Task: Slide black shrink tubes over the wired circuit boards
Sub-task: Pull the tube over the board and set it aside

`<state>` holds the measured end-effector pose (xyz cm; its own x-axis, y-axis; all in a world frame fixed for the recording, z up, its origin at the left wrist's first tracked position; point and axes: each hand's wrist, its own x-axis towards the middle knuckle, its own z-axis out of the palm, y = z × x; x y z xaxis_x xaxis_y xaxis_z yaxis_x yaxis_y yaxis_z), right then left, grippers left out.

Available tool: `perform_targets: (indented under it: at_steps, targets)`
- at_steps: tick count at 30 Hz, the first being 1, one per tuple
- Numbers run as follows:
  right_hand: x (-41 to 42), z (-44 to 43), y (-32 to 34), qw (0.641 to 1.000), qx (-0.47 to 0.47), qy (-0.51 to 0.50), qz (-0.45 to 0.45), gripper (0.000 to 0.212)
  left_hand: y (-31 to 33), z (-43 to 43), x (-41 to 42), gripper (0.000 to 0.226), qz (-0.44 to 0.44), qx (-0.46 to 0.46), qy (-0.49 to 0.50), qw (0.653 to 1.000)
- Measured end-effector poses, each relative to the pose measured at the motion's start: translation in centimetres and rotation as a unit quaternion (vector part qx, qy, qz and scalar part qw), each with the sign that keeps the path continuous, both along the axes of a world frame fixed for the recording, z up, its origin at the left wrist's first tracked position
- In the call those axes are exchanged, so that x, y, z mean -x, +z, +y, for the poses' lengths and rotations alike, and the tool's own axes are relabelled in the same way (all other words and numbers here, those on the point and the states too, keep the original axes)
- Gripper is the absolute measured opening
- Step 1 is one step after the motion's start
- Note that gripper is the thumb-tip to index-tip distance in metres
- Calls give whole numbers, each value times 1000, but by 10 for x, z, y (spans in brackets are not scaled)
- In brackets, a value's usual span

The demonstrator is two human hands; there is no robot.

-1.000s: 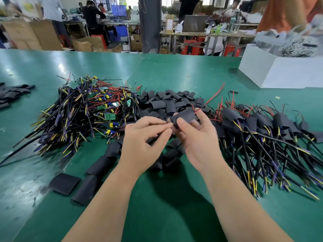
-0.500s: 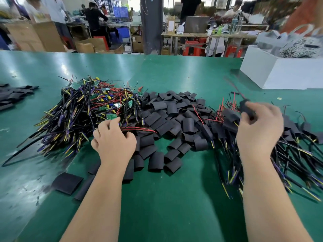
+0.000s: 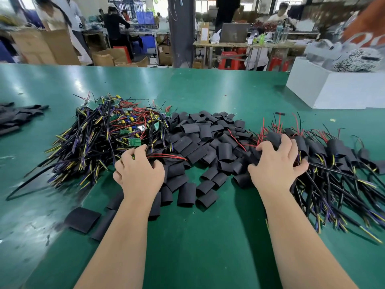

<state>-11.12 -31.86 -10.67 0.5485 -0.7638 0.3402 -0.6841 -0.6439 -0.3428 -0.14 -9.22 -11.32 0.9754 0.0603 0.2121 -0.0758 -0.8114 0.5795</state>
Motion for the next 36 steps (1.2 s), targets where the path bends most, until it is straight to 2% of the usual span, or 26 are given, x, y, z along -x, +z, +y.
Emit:
perform_targets:
  at_steps: [8, 12, 16, 19, 21, 26, 29, 31, 34, 35, 36]
  targets:
    - [8, -11, 5, 992, -14, -28, -122, 29, 1, 3, 0, 48, -8, 15, 9, 1000]
    - [12, -16, 6, 988, -17, -43, -145, 23, 0, 5, 0, 47, 3, 2, 13, 1000]
    - [15, -16, 4, 995, -20, -30, -91, 20, -2, 6, -2, 45, 33, -56, 5, 998]
    - [15, -10, 5, 999, -36, -15, -15, 25, 0, 10, -3, 35, 12, -82, 14, 996]
    - [14, -5, 8, 999, -36, -10, -11, 26, 1, 12, -3, 27, 0, -79, 23, 997]
    - [13, 12, 18, 990, 16, 15, -142, 26, 1, 13, -1, 17, -40, -54, 31, 997]
    - [12, 22, 22, 972, 32, 74, -219, 17, 3, 14, -3, 16, -107, -16, 29, 994]
    - [10, 30, 24, 955, -39, 159, -246, 17, 7, 14, -4, 17, -182, 46, -8, 982]
    - [4, 49, 21, 921, -218, 271, -177, 22, 12, 8, -1, 18, -294, 104, -146, 939]
    - [0, 58, 18, 889, -297, 309, -164, 24, 13, 3, 3, 18, -314, 103, -195, 923]
    - [-3, 67, 15, 840, -387, 341, -170, 28, 13, -1, 6, 18, -321, 100, -242, 910]
